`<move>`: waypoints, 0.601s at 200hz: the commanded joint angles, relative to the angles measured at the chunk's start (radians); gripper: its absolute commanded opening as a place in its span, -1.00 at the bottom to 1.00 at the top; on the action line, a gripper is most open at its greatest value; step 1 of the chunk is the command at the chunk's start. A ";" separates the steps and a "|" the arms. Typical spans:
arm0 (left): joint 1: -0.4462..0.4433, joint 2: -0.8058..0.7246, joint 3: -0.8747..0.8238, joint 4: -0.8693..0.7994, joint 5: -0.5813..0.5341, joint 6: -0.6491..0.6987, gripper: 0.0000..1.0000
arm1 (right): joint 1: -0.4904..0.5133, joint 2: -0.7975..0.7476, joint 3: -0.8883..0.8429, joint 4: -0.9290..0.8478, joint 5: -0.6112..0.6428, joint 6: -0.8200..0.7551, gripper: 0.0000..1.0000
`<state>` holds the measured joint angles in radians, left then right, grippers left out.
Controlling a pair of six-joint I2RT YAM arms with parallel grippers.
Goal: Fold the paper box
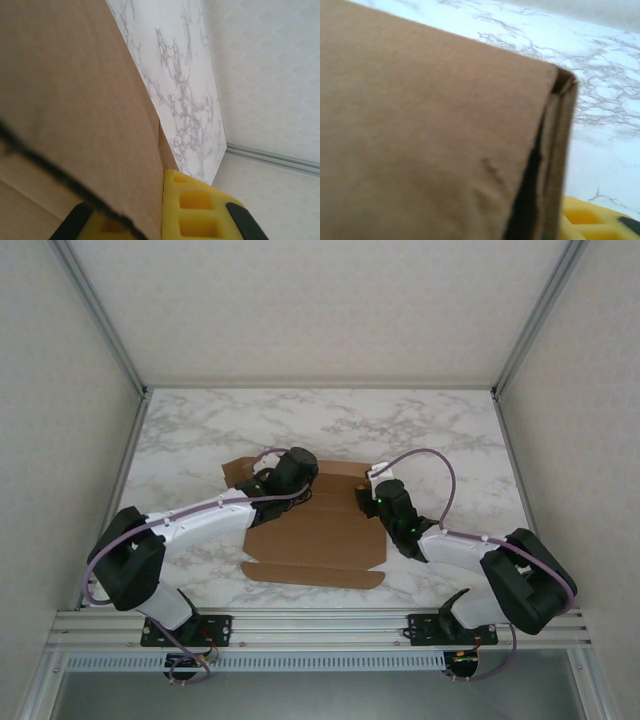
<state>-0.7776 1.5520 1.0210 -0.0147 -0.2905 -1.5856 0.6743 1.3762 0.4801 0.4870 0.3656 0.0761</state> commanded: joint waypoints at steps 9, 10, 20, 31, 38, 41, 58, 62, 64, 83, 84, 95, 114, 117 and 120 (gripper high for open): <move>-0.015 0.012 -0.077 -0.123 -0.023 0.027 -1.00 | 0.009 0.005 -0.040 0.063 0.042 0.048 0.02; -0.015 0.012 -0.077 -0.122 -0.023 0.026 -1.00 | 0.009 0.005 -0.040 0.062 0.044 0.048 0.02; -0.015 0.015 -0.078 -0.122 -0.021 0.027 -1.00 | 0.009 0.007 -0.040 0.060 0.059 0.041 -0.02; -0.015 0.017 -0.077 -0.123 -0.019 0.027 -1.00 | 0.009 0.008 -0.040 0.061 0.068 0.035 -0.07; -0.015 0.018 -0.076 -0.123 -0.019 0.029 -1.00 | 0.008 0.010 -0.040 0.062 0.071 0.034 -0.11; -0.015 0.018 -0.077 -0.121 -0.019 0.029 -1.00 | 0.008 0.010 -0.040 0.062 0.073 0.034 -0.12; -0.015 0.018 -0.075 -0.125 -0.022 0.027 -1.00 | 0.008 0.027 -0.037 0.055 0.083 0.035 -0.24; -0.015 0.017 -0.075 -0.123 -0.022 0.027 -1.00 | 0.009 0.030 -0.031 0.048 0.088 0.037 -0.27; -0.015 0.018 -0.075 -0.125 -0.022 0.027 -1.00 | 0.009 0.032 -0.028 0.043 0.089 0.037 -0.28; -0.014 0.019 -0.075 -0.127 -0.019 0.018 -1.00 | 0.016 0.059 0.006 0.013 0.134 0.040 -0.37; -0.015 0.018 -0.075 -0.127 -0.019 0.017 -1.00 | 0.018 0.061 0.008 0.011 0.140 0.040 -0.37; -0.015 0.018 -0.076 -0.125 -0.018 0.012 -1.00 | 0.033 0.076 0.029 -0.008 0.197 0.044 -0.45; -0.015 0.020 -0.076 -0.122 -0.018 0.010 -1.00 | 0.064 0.108 0.064 -0.031 0.332 0.056 -0.61; -0.015 0.021 -0.076 -0.122 -0.019 0.010 -1.00 | 0.066 0.112 0.069 -0.035 0.338 0.055 -0.64; -0.015 0.022 -0.076 -0.122 -0.017 0.011 -1.00 | 0.067 0.117 0.075 -0.040 0.341 0.054 -0.65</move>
<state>-0.7841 1.5433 0.9928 0.0265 -0.3050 -1.5875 0.7158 1.4548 0.5003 0.4931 0.5270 0.1219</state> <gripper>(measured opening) 0.058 0.207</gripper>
